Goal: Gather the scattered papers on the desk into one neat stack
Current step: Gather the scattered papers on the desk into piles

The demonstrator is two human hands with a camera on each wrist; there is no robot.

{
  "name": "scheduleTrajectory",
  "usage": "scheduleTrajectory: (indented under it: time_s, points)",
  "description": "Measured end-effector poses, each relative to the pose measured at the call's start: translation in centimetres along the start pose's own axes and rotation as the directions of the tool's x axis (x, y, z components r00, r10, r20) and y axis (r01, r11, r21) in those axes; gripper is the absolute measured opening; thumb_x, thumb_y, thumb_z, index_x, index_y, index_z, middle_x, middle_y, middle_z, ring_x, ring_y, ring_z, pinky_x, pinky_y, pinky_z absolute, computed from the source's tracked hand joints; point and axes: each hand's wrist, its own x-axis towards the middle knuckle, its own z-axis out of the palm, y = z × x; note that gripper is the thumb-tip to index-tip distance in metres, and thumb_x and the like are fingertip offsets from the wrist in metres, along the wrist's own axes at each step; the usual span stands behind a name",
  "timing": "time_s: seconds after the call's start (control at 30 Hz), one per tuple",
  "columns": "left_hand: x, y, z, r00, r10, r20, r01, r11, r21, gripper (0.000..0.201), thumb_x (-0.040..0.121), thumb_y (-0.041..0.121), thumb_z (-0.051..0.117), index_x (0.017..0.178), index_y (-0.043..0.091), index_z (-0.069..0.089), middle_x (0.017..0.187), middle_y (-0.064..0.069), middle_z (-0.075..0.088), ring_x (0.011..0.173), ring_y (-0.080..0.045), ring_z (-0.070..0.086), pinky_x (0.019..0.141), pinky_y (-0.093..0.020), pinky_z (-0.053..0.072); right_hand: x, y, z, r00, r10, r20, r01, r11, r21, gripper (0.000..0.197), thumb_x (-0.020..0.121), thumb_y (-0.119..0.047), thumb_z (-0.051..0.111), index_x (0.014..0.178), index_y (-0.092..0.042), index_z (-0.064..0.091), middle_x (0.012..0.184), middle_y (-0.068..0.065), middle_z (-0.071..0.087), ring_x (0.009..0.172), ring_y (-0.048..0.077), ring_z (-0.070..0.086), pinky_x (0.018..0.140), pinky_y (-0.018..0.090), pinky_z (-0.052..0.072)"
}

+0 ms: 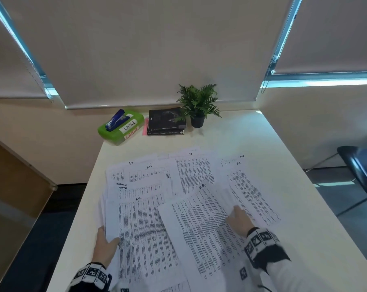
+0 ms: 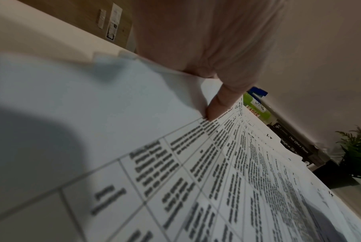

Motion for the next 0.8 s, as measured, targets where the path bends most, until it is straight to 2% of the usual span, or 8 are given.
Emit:
scheduleTrajectory:
  time_s: [0.07, 0.17, 0.23, 0.33, 0.47, 0.53, 0.7, 0.8]
  points:
    - [-0.2, 0.1, 0.1, 1.0, -0.001, 0.001, 0.001, 1.0, -0.008, 0.054, 0.089, -0.009, 0.049, 0.138, -0.004, 0.027, 0.141, -0.023, 0.039, 0.126, -0.035, 0.042, 0.105, -0.04, 0.031, -0.2, 0.2, -0.2, 0.998, 0.049, 0.037, -0.05, 0.998, 0.033, 0.058, 0.088, -0.01, 0.05, 0.138, -0.004, 0.022, 0.094, 0.005, 0.05, 0.066, 0.012, 0.051, 0.057, 0.02, 0.049]
    - [-0.5, 0.3, 0.3, 1.0, 0.004, 0.009, -0.004, 1.0, -0.023, 0.051, 0.088, -0.008, 0.05, 0.135, -0.004, 0.029, 0.139, -0.023, 0.041, 0.119, -0.032, 0.045, 0.099, -0.037, 0.033, -1.0, 0.6, -0.3, 0.995, 0.041, 0.088, -0.027, 0.988, -0.15, 0.049, 0.088, -0.01, 0.05, 0.134, 0.002, 0.037, 0.073, -0.005, 0.041, 0.079, 0.018, 0.048, 0.083, 0.03, 0.048]
    - [-0.5, 0.4, 0.4, 1.0, 0.003, 0.025, -0.002, 0.999, -0.035, 0.052, 0.089, -0.009, 0.049, 0.136, -0.004, 0.028, 0.14, -0.022, 0.04, 0.121, -0.033, 0.044, 0.1, -0.037, 0.033, -1.9, 0.6, -0.9, 0.996, 0.009, 0.086, 0.008, 0.98, -0.199, 0.038, 0.091, -0.017, 0.049, 0.127, -0.005, 0.046, 0.09, 0.0, 0.056, 0.094, 0.022, 0.053, 0.095, 0.033, 0.046]
    - [-0.4, 0.3, 0.5, 0.999, 0.006, 0.051, -0.005, 0.999, -0.033, 0.05, 0.089, -0.01, 0.048, 0.135, -0.005, 0.028, 0.139, -0.02, 0.04, 0.126, -0.035, 0.042, 0.104, -0.041, 0.032, -3.1, 0.4, -4.0, 0.993, -0.054, -0.107, 0.043, 0.993, -0.111, 0.04, 0.092, -0.018, 0.048, 0.131, -0.014, 0.046, 0.124, 0.01, 0.059, 0.101, 0.025, 0.057, 0.083, 0.03, 0.046]
    - [-0.4, 0.2, 0.4, 0.999, 0.011, 0.037, -0.009, 0.999, -0.033, 0.049, 0.088, -0.011, 0.047, 0.134, -0.004, 0.03, 0.135, -0.015, 0.044, 0.124, -0.033, 0.043, 0.103, -0.04, 0.033, -4.0, -1.1, -10.8, 0.889, -0.12, -0.441, 0.191, 0.974, 0.119, 0.019, 0.087, 0.0, 0.044, 0.101, -0.007, 0.055, 0.092, 0.018, 0.06, 0.085, 0.03, 0.056, 0.07, 0.031, 0.038]
    - [-0.3, 0.4, 0.5, 0.999, 0.011, 0.042, -0.01, 0.999, -0.032, 0.051, 0.088, -0.011, 0.047, 0.135, -0.004, 0.029, 0.137, -0.014, 0.043, 0.125, -0.033, 0.043, 0.104, -0.041, 0.032, -3.7, -1.7, -13.7, 0.868, -0.069, -0.491, 0.236, 0.928, 0.287, 0.018, 0.082, 0.004, 0.045, 0.095, -0.004, 0.055, 0.085, 0.02, 0.059, 0.08, 0.033, 0.058, 0.066, 0.035, 0.044]
    - [-0.5, 1.2, 1.4, 0.998, -0.002, 0.064, 0.007, 0.998, -0.069, 0.055, 0.088, -0.011, 0.048, 0.138, -0.001, 0.027, 0.14, -0.014, 0.041, 0.122, -0.028, 0.044, 0.105, -0.042, 0.032, -2.1, -6.4, -13.4, 0.943, -0.13, -0.305, 0.274, 0.825, 0.494, 0.021, 0.079, 0.017, 0.045, 0.088, 0.003, 0.056, 0.07, 0.016, 0.055, 0.054, 0.023, 0.054, 0.046, 0.024, 0.045]
    - [-0.9, 2.0, 2.0, 0.996, -0.014, 0.09, 0.025, 0.992, -0.121, 0.062, 0.093, 0.001, 0.046, 0.147, 0.008, 0.017, 0.153, -0.009, 0.026, 0.138, -0.025, 0.029, 0.115, -0.043, 0.02, -0.1, -8.8, -7.7, 0.976, -0.176, -0.125, 0.214, 0.862, 0.46, 0.024, 0.079, 0.014, 0.051, 0.102, 0.01, 0.057, 0.075, 0.013, 0.066, 0.072, 0.024, 0.059, 0.061, 0.024, 0.051]
